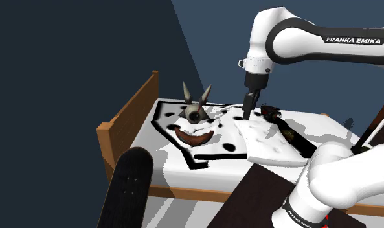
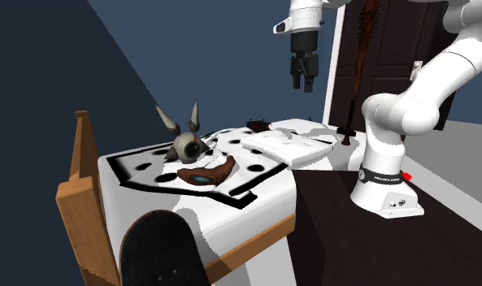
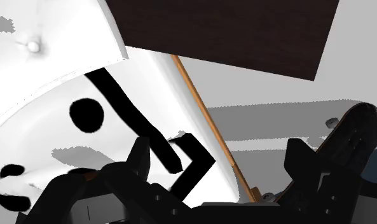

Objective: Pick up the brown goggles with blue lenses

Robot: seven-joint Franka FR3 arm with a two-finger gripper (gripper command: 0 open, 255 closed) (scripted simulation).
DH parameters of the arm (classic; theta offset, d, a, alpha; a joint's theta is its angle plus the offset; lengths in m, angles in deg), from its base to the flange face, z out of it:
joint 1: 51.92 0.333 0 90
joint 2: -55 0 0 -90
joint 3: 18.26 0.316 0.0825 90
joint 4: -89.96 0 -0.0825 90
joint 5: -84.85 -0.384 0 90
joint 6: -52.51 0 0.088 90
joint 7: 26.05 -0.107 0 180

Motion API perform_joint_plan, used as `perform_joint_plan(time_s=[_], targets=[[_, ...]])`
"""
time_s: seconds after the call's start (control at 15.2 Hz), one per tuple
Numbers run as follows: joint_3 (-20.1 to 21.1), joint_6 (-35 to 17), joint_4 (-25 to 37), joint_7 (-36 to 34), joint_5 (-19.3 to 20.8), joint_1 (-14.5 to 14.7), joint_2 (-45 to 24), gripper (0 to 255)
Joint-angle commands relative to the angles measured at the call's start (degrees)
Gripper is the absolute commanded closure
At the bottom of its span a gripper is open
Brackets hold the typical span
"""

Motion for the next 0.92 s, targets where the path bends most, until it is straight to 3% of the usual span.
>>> perform_joint_plan(time_s=[0.0, 0.46, 0.86], targets=[[0.0, 0.0, 0.0, 0.0, 0.0, 0.0, 0.0, 0], [-2.4, -16.1, -5.0, 4.8, 2.4, 0.1, -8.8, 0], [-4.3, -29.6, -5.7, 8.7, 3.9, 0.1, -19.7, 0]])
